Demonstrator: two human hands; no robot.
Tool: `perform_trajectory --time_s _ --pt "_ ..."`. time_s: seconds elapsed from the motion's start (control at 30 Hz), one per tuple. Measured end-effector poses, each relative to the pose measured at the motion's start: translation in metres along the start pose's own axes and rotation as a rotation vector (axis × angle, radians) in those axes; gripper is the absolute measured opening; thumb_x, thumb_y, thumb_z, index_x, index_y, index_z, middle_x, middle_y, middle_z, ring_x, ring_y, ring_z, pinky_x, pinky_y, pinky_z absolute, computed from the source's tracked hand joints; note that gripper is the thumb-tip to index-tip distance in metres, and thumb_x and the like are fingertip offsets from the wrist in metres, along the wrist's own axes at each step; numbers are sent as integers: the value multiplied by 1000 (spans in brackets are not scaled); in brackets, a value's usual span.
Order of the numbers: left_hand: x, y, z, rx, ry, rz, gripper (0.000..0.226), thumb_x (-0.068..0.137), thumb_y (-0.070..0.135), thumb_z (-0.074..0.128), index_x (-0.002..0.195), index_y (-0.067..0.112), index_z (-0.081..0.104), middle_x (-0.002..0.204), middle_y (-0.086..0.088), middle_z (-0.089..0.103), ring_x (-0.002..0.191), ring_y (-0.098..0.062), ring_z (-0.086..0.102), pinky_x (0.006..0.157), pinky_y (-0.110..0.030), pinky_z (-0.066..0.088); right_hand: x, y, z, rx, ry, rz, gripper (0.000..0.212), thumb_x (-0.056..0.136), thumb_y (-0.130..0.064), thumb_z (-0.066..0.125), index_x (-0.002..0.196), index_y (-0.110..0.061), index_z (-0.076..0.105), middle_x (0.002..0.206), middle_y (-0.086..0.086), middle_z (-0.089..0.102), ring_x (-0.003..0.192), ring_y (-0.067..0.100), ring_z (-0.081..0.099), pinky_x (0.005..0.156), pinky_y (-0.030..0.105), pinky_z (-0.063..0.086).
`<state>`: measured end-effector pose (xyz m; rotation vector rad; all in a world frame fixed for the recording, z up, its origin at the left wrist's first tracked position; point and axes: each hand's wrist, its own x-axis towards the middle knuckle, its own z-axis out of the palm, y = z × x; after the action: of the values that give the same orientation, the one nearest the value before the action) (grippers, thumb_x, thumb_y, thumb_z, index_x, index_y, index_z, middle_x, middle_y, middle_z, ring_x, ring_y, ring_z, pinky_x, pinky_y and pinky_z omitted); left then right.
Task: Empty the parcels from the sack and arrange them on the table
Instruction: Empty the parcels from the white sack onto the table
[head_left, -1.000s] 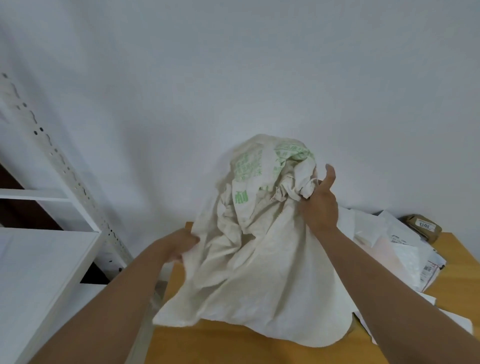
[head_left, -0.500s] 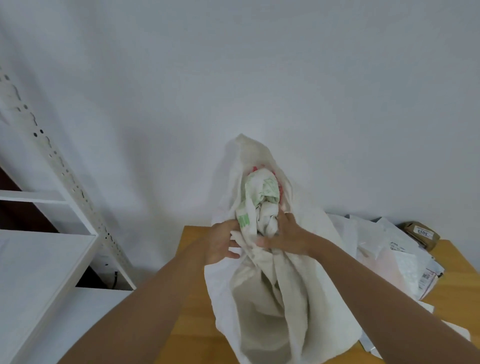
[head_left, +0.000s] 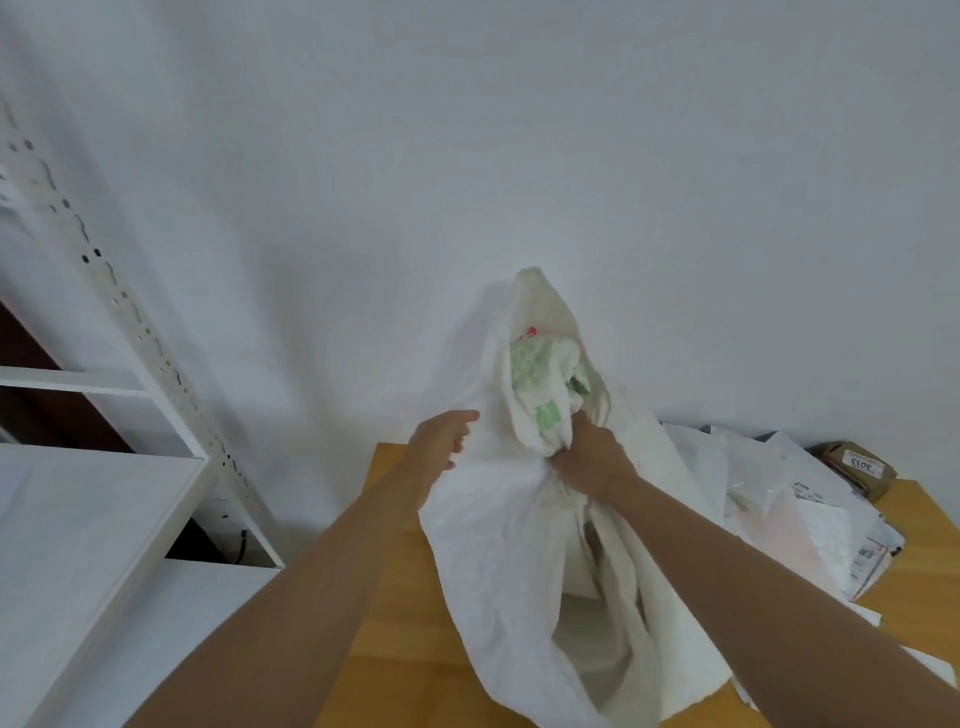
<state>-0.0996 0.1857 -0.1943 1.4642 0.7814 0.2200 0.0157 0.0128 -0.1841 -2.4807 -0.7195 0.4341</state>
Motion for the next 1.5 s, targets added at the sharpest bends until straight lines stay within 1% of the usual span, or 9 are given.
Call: perform_trajectory --time_s 0.17,0.3,0.47,0.57,0.9,1.03,1.2,1.37,1.5 --pt "5 -25 -9 84 75 -124 41 92 20 57 133 21 53 118 -6 57 90 -15 55 67 -24 41 2 -7 -40 169 185 -93 42 89 -16 55 130 -15 46 113 2 60 104 23 56 80 28 39" --pt "6 -47 0 206 -32 -190 68 90 36 62 149 36 30 152 -3 35 131 -25 42 90 -33 35 13 -6 -53 101 132 -70 50 86 -21 57 134 -18 44 116 4 60 109 30 57 80 31 40" --pt "0 -69 3 275 -44 -285 106 74 73 64 154 41 1 164 -2 6 148 -30 17 114 -51 24 15 -10 -56 80 131 -50 48 86 -24 58 132 -17 43 116 6 61 105 30 58 80 34 43" --pt "-6 -84 4 223 -88 -378 121 64 86 59 152 41 -11 164 -4 3 148 -36 15 113 -60 24 12 -7 -55 71 132 -25 46 87 -23 58 130 -16 44 113 5 60 104 29 58 78 33 42" --pt "-4 -96 15 -38 36 -331 92 78 89 23 154 39 14 163 2 13 149 -27 15 118 -57 15 5 -21 -66 109 162 -129 43 86 -21 55 128 -19 45 110 0 60 94 20 54 76 30 41" --pt "19 -127 5 24 81 -381 131 41 108 15 153 41 13 164 2 9 150 -26 8 119 -57 10 7 -26 -70 94 171 -135 47 85 -23 55 131 -22 44 112 -1 61 92 19 54 75 30 42" --pt "-9 -131 -2 -273 4 -565 106 67 95 28 154 35 21 160 -5 25 142 -41 28 113 -62 24 5 -27 -74 88 158 -122 50 84 -21 57 133 -21 43 112 -1 60 93 19 54 76 29 41" --pt "3 -160 -5 -385 53 -601 124 49 103 34 151 32 30 153 -1 36 130 -38 44 105 -61 37 2 -24 -71 76 162 -104 55 84 -21 58 136 -23 42 113 -3 61 92 18 52 77 28 39" --pt "-12 -143 -2 -398 -10 -593 87 79 87 27 149 36 33 145 -1 42 129 -39 44 105 -60 38 0 -28 -73 64 184 -101 52 84 -21 59 134 -21 43 112 -2 60 96 20 53 78 30 39"
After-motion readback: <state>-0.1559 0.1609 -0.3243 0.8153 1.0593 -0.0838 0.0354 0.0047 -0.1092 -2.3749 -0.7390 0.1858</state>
